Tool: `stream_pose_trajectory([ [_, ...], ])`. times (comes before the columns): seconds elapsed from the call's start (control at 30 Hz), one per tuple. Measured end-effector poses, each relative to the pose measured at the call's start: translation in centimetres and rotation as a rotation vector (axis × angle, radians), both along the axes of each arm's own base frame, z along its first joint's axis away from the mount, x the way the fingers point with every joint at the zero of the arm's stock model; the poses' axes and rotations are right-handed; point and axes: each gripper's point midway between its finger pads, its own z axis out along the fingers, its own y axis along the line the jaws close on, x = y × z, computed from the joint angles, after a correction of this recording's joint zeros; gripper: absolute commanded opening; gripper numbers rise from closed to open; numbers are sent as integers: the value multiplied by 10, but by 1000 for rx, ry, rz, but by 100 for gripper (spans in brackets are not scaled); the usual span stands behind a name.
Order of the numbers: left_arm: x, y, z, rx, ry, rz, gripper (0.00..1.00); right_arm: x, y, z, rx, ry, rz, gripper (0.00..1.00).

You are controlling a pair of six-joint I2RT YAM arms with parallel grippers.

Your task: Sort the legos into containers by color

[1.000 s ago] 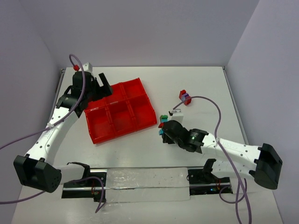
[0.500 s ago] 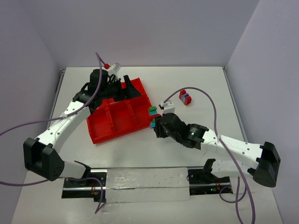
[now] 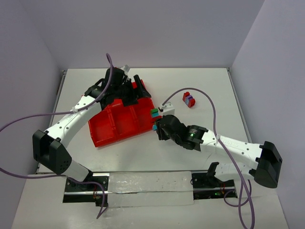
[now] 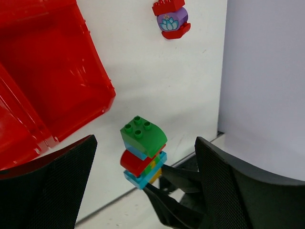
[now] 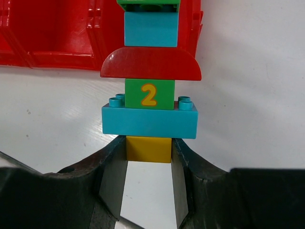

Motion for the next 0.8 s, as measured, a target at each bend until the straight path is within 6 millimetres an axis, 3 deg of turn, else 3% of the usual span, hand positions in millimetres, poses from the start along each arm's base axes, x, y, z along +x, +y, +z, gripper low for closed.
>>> stream_pose_trajectory([
  [0.33,-5,12,3,33,142,205,85,4,-5,1,-22,-24,-16,4],
  [0.43,-10,3,3,94,138,217,83,4,-6,1,-26,-24,-18,4],
  [0.63,-29,-19,-19,136,199,199,81,4,-7,1,-26,-26,-21,4],
  [0.8,-28,-26,-30,115,253,213,81,4,-7,6,-13,-34,-21,4],
])
